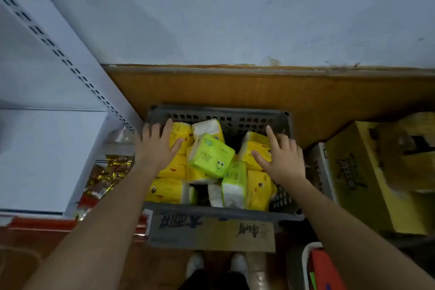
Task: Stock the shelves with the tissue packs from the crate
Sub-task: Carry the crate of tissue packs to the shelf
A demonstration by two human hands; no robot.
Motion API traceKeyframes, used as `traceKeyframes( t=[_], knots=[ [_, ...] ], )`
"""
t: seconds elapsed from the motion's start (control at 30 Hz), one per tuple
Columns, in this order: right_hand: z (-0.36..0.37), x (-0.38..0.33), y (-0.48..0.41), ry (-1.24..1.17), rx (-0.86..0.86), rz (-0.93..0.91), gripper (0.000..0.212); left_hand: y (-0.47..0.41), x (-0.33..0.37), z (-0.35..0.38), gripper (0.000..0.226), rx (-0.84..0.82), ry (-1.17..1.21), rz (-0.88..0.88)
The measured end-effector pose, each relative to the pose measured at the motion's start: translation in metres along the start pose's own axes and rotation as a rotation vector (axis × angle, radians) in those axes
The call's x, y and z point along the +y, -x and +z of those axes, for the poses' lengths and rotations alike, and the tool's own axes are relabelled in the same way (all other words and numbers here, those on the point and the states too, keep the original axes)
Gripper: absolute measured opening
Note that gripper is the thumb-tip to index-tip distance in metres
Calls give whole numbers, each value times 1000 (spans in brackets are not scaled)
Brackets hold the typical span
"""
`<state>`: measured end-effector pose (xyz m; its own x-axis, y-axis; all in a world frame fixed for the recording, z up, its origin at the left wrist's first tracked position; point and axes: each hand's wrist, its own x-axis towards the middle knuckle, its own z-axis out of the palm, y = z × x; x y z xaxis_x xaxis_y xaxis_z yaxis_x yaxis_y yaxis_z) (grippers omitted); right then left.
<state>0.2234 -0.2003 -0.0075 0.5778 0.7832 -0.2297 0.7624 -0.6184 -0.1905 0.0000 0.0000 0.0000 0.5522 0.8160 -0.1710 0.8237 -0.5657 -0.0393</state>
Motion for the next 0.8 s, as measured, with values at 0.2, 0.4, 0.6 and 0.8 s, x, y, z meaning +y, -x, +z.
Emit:
traceKeyframes(
  t=[0.2, 0.4, 0.6, 0.8],
  knots=[
    [28, 27, -11, -42, -12, 121, 81, -19, -25, 26, 70, -150, -119, -84],
    [41, 31, -18, -125, -29, 171, 81, -25, -34, 46, 70, -207, 99, -149],
    [39, 29, -28, -192, -20, 254, 80, -32, -41, 61, 72, -130, 29, -178],
    [48, 25, -31, -193, 25, 333, 78, -40, -50, 69, 72, -130, 110, -214]
  ],
)
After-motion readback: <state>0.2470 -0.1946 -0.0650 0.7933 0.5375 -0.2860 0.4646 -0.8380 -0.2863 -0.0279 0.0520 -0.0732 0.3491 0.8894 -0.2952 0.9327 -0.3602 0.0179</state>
